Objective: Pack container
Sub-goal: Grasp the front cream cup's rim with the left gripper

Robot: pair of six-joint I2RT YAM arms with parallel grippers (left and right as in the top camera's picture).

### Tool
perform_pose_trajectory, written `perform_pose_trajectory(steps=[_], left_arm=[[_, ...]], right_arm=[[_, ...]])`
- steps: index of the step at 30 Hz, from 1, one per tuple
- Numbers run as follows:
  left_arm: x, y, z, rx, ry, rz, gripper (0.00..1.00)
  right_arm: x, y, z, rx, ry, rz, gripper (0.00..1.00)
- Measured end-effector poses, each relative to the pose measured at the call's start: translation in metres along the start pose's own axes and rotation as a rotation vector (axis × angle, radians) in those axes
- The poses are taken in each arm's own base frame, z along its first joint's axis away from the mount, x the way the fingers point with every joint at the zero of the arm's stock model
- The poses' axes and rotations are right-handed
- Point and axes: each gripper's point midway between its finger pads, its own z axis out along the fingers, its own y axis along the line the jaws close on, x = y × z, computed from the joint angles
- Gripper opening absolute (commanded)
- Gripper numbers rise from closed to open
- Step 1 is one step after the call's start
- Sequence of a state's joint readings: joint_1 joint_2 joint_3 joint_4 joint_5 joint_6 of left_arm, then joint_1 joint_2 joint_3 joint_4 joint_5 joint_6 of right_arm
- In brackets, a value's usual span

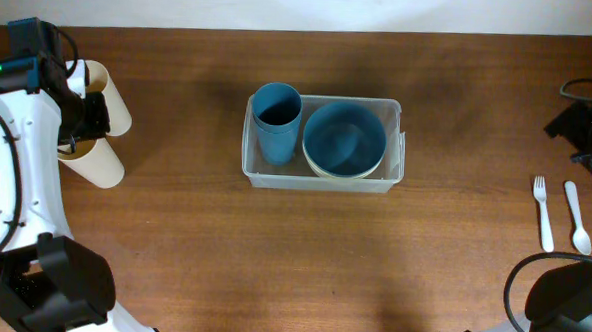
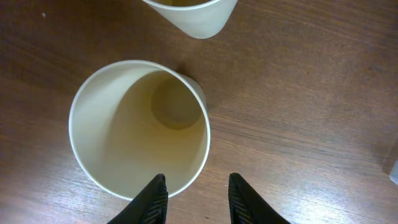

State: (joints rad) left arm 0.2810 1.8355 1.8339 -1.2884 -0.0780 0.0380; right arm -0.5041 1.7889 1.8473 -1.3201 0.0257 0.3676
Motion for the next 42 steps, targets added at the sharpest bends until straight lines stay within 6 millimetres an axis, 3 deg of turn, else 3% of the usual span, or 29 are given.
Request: perform_pose_trajectory(steps=[9,12,19,25,35,42], left_arm=[[0.001,-0.004,0.05,0.004,0.101,0.016,0.29],[0.002,-0.005,0.058,0.005,0.116,0.017,0.29],[0.001,-0.005,0.059,0.005,0.115,0.017,0.29],[0.002,-0.005,0.059,0.005,0.117,0.022,0.02],[0.009,-0.007,0.058,0.019,0.147,0.029,0.01],[0.033,-0.025,0.042,0.132,0.25,0.023,0.02]], right_arm=[[0.0,0.0,0.0,0.0,0.0,0.0,0.99],[0.0,0.0,0.0,0.0,0.0,0.0,0.99],[0.0,0.0,0.0,0.0,0.0,0.0,0.99],[0.0,0.0,0.0,0.0,0.0,0.0,0.99],[0.0,0.0,0.0,0.0,0.0,0.0,0.99],[0.0,0.0,0.0,0.0,0.0,0.0,0.99]])
